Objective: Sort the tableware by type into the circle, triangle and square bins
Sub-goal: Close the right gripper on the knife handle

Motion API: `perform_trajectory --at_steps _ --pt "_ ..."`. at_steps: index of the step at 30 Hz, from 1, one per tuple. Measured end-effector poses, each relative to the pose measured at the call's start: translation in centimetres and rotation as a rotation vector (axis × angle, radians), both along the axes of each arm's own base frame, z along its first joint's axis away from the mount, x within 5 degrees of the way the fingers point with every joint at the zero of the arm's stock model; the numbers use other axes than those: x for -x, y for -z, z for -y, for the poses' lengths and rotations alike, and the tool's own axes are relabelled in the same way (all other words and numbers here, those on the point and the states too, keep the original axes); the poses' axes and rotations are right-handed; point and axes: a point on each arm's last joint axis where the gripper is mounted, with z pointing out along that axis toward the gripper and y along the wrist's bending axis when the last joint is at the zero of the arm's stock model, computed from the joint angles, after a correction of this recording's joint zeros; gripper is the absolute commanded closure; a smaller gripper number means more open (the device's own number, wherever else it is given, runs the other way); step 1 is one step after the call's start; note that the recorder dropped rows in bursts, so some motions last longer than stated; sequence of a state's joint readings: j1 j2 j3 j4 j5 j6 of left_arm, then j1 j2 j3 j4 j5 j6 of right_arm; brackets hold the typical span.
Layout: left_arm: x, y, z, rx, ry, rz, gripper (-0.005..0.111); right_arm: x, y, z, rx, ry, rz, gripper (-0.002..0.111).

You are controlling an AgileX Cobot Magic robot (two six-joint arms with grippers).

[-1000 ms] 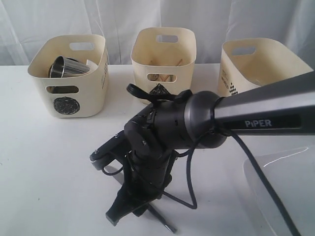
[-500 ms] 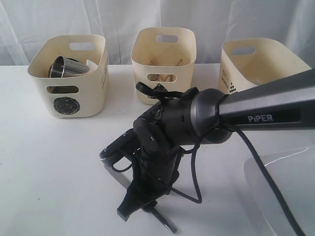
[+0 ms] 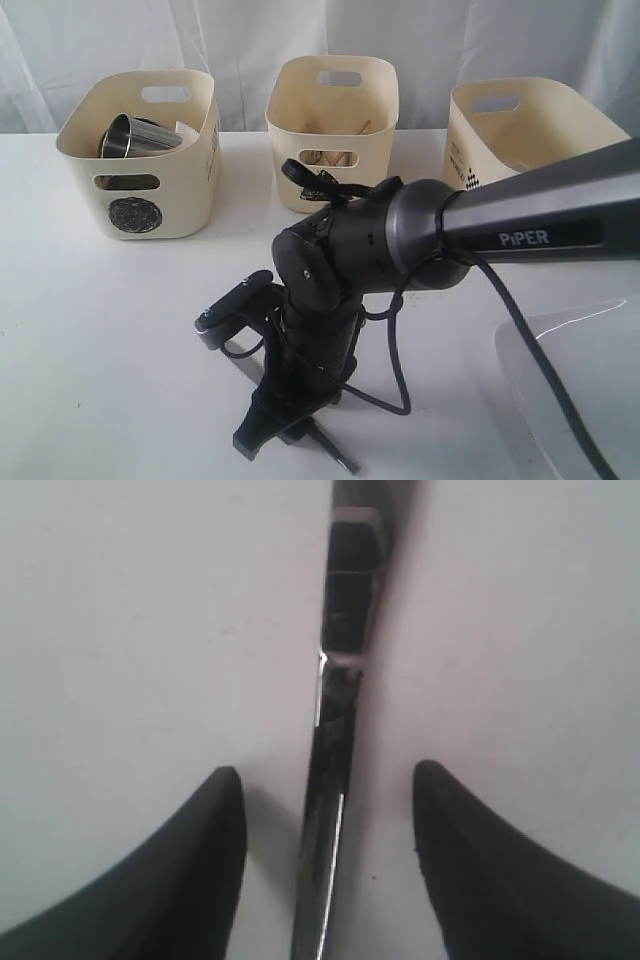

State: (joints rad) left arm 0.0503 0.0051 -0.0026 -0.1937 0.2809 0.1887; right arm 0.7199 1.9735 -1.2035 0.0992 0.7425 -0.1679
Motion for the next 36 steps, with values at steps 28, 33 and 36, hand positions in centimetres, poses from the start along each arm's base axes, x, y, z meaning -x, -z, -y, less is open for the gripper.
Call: perform_trajectory --at_steps 28,33,36 --pt "0.0 0.0 0.0 0.000 0.000 0.000 0.107 -0.1 -0.5 0.0 -0.029 0.031 -0.001 0.108" --pt "0.0 0.0 0.0 0.000 0.000 0.000 0.107 -0.2 -2.2 -0.1 -0.087 0.052 0.058 0.108" --pt "0.0 0.0 0.0 0.000 0.000 0.000 0.107 -0.2 -2.6 -0.1 -0.099 0.062 0.070 0.108"
